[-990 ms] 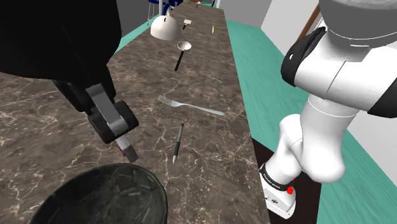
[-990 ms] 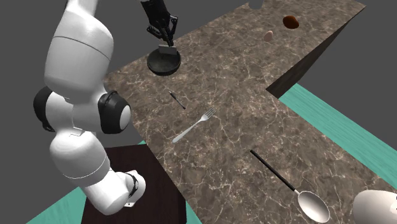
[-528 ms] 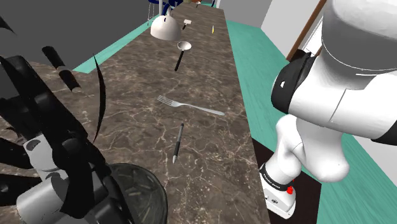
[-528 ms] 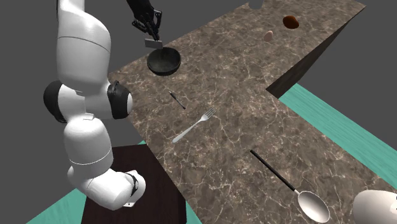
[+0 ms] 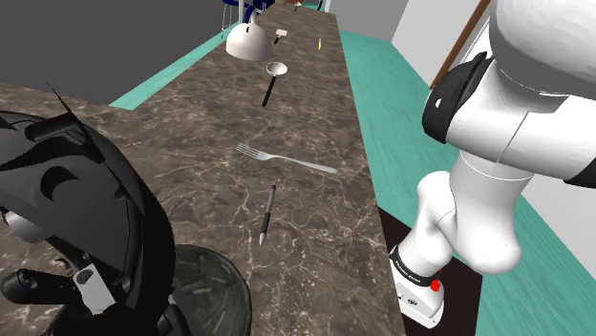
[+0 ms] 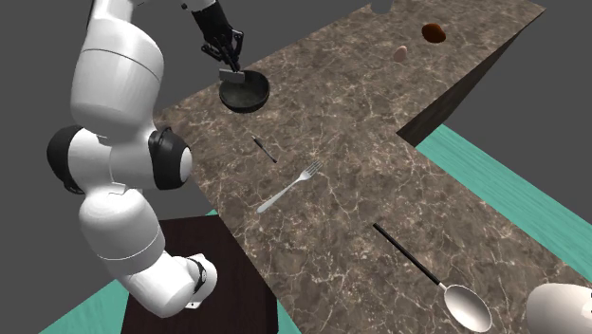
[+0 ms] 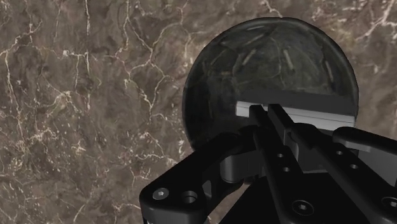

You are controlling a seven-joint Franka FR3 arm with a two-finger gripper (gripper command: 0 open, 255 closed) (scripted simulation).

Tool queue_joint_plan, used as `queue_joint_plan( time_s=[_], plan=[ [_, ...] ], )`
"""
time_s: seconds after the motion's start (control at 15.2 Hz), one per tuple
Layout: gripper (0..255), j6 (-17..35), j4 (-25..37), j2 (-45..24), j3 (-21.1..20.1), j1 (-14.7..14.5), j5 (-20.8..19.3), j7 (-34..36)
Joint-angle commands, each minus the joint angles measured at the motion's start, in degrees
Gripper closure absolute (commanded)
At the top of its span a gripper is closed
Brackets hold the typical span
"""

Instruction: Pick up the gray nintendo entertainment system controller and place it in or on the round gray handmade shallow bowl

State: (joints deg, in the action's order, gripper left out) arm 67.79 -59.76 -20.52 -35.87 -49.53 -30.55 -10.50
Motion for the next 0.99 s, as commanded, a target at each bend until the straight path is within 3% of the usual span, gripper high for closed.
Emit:
queue_joint_plan(
  time_s=[0.0,0.4,0.86,0.92],
  plan=[
    [255,2.4,-4.0,1.6,-0.2,1.5,1.3,0.6],
    [255,8.3,-12.4,4.4,-0.3,4.0,3.4,1.7],
    [255,8.3,-12.4,4.4,-0.3,4.0,3.4,1.7],
    [0,8.3,-12.4,4.4,-0.3,4.0,3.4,1.7]
  ],
)
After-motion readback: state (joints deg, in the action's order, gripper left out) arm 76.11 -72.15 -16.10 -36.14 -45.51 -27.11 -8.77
